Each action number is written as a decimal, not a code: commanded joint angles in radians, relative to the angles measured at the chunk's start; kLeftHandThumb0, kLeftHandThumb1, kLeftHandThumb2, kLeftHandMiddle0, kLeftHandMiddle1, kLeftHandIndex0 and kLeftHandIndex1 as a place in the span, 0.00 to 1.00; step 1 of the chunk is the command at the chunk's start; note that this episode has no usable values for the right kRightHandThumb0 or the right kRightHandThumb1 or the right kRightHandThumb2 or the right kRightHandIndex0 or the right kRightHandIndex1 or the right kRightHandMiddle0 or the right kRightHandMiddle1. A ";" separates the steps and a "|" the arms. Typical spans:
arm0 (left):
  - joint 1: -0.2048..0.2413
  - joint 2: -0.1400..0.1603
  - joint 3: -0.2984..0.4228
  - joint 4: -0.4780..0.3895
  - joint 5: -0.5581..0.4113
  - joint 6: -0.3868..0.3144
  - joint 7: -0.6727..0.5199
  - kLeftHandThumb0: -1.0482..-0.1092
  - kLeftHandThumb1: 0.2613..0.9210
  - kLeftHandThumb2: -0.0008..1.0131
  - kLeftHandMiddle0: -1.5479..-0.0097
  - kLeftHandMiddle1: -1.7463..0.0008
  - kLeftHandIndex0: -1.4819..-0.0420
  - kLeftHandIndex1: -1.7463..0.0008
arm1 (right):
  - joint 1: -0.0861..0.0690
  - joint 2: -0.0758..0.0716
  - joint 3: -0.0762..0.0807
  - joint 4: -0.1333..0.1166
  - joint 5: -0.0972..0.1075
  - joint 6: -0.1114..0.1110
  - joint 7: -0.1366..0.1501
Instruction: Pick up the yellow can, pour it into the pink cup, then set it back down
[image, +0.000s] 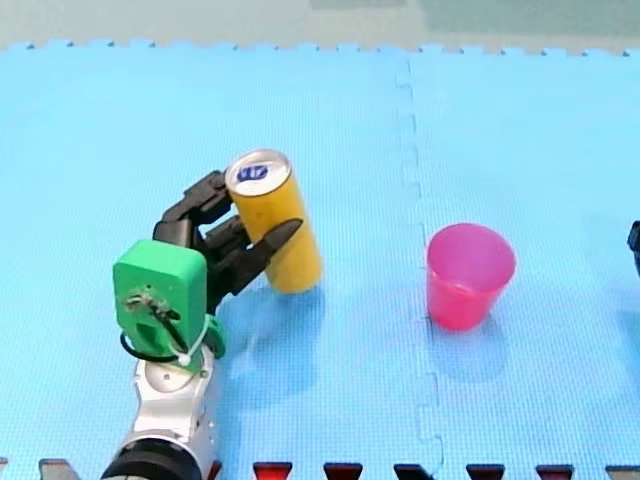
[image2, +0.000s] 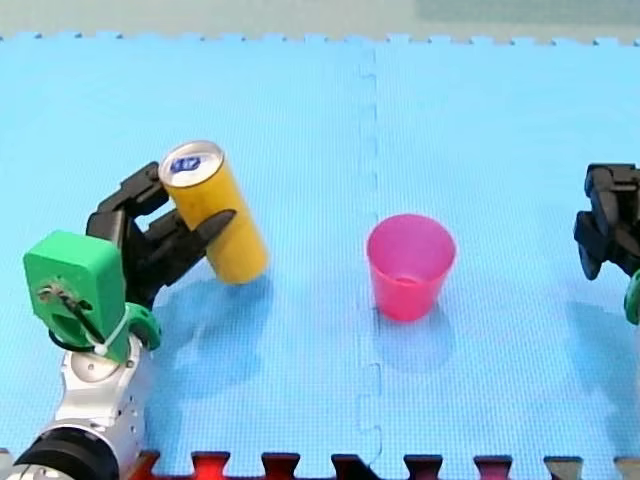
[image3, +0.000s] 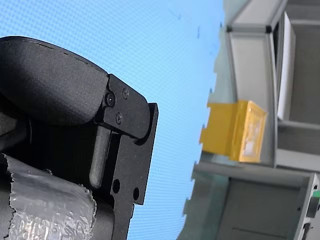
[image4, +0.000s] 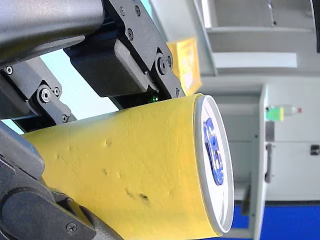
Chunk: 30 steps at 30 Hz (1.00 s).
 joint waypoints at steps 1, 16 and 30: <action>-0.005 0.004 0.014 0.009 0.003 -0.036 -0.004 0.74 0.84 0.00 0.15 1.00 0.20 1.00 | 0.003 -0.008 -0.002 -0.003 0.005 -0.002 0.001; 0.014 0.001 -0.031 0.058 0.155 -0.070 0.113 0.75 0.84 0.00 0.15 1.00 0.20 1.00 | 0.004 -0.018 -0.001 -0.002 0.005 0.006 0.006; 0.016 -0.022 -0.047 0.085 0.181 -0.031 0.093 0.74 0.85 0.00 0.15 1.00 0.21 1.00 | 0.004 -0.023 0.003 -0.006 0.004 0.009 -0.001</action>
